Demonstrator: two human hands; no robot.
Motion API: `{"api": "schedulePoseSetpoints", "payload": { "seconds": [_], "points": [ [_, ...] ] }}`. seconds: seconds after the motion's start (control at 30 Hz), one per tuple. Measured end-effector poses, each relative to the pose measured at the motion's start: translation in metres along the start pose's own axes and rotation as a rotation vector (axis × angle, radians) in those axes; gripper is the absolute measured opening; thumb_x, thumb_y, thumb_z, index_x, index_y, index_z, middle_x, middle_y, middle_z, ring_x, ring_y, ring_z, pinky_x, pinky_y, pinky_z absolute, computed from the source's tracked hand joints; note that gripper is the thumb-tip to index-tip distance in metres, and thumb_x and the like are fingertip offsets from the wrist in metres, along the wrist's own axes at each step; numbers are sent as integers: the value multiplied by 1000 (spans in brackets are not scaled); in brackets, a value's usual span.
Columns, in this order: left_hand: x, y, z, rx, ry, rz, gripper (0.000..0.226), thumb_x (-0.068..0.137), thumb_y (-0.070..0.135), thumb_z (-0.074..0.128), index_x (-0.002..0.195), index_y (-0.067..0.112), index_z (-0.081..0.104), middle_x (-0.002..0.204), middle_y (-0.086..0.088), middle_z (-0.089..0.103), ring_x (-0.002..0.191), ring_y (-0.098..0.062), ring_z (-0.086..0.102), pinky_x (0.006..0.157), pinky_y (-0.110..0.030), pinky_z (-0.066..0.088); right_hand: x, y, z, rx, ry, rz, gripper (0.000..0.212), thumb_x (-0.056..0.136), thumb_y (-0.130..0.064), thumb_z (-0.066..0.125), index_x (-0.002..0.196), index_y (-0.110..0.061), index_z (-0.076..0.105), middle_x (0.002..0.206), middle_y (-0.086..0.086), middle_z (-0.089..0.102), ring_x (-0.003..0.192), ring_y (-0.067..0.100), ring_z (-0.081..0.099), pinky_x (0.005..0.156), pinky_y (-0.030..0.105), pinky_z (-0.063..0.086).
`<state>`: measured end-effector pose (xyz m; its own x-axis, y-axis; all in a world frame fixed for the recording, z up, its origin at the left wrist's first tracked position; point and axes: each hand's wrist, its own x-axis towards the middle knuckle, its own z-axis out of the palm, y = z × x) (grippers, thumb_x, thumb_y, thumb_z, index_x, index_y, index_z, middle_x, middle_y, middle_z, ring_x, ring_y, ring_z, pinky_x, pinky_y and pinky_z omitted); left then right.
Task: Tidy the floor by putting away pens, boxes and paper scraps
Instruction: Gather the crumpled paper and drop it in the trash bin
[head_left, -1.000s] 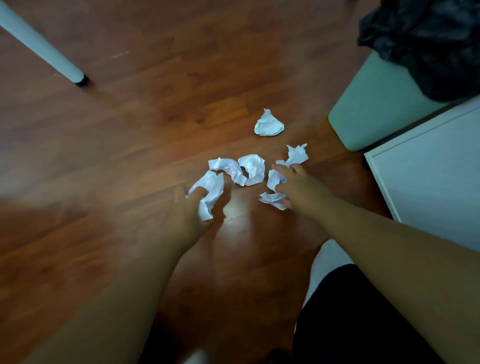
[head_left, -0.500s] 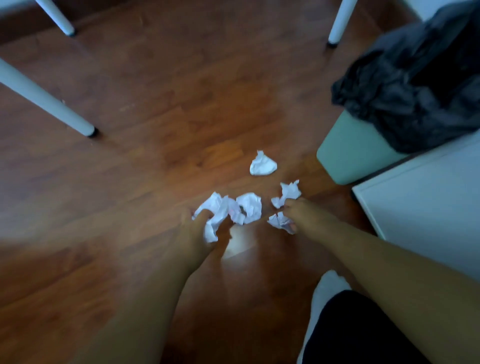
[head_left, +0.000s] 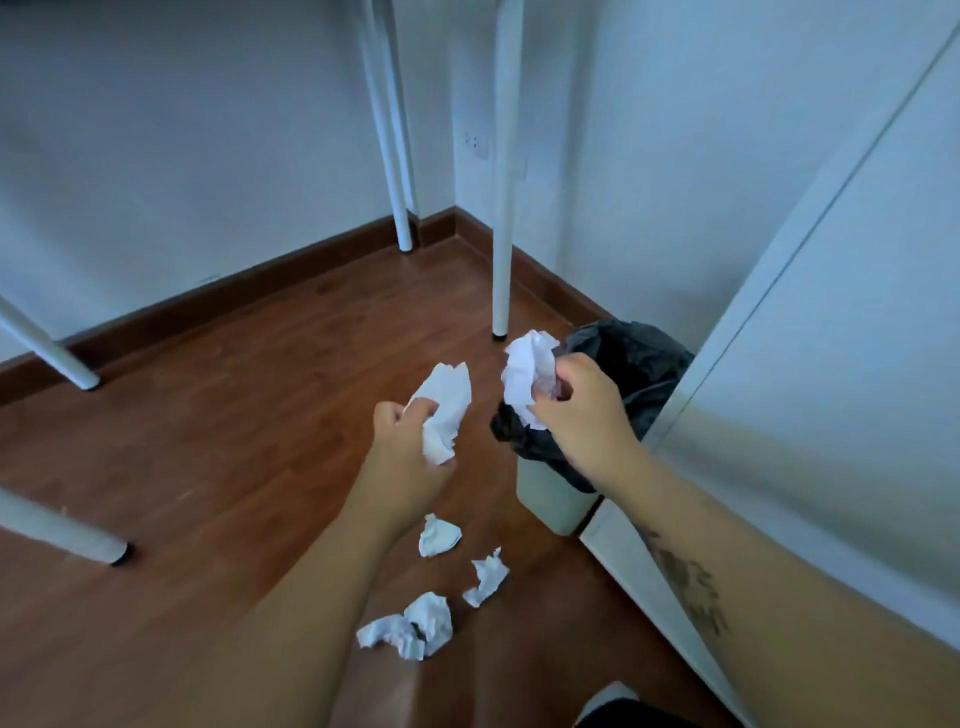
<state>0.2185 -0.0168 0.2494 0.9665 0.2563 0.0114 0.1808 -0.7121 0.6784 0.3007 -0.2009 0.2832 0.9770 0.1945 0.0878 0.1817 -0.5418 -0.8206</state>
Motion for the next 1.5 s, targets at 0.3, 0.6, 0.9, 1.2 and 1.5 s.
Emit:
{"api": "schedulePoseSetpoints", "payload": {
  "seconds": [0.3,0.6,0.9,1.2,1.5],
  "points": [
    [69,88,27,-107,-119,9,51,80,26,65,126,14,46,120,-10,48,74,-15,51,47,-11,36,29,23,-17,159,287,390,14,88,-21,61,82,-9,63,95,12,61,68,24,57,51,24,33],
    [91,96,72,-164,-356,-8,34,81,32,68,109,21,52,99,-5,63,74,-14,59,55,-24,45,17,48,4,209,307,491,56,94,-10,51,146,-9,31,143,11,44,121,30,51,100,41,47],
    [114,92,89,-81,-397,53,40,87,45,64,116,19,55,115,3,61,102,-15,57,86,-33,48,2,68,12,6,273,363,51,102,-6,36,151,-11,24,156,8,30,142,23,30,111,29,29],
    [109,68,104,250,-241,193,45,91,49,52,134,34,46,135,4,41,120,-24,35,95,-42,44,-15,89,33,-290,182,224,55,101,-4,39,152,-17,26,159,7,23,145,23,25,114,33,31],
    [124,63,112,200,-407,216,44,86,58,51,117,30,65,148,9,32,129,-22,25,96,-33,37,-3,93,45,-173,376,335,55,96,5,37,148,-12,35,150,6,40,137,19,38,109,25,31]
  ]
}}
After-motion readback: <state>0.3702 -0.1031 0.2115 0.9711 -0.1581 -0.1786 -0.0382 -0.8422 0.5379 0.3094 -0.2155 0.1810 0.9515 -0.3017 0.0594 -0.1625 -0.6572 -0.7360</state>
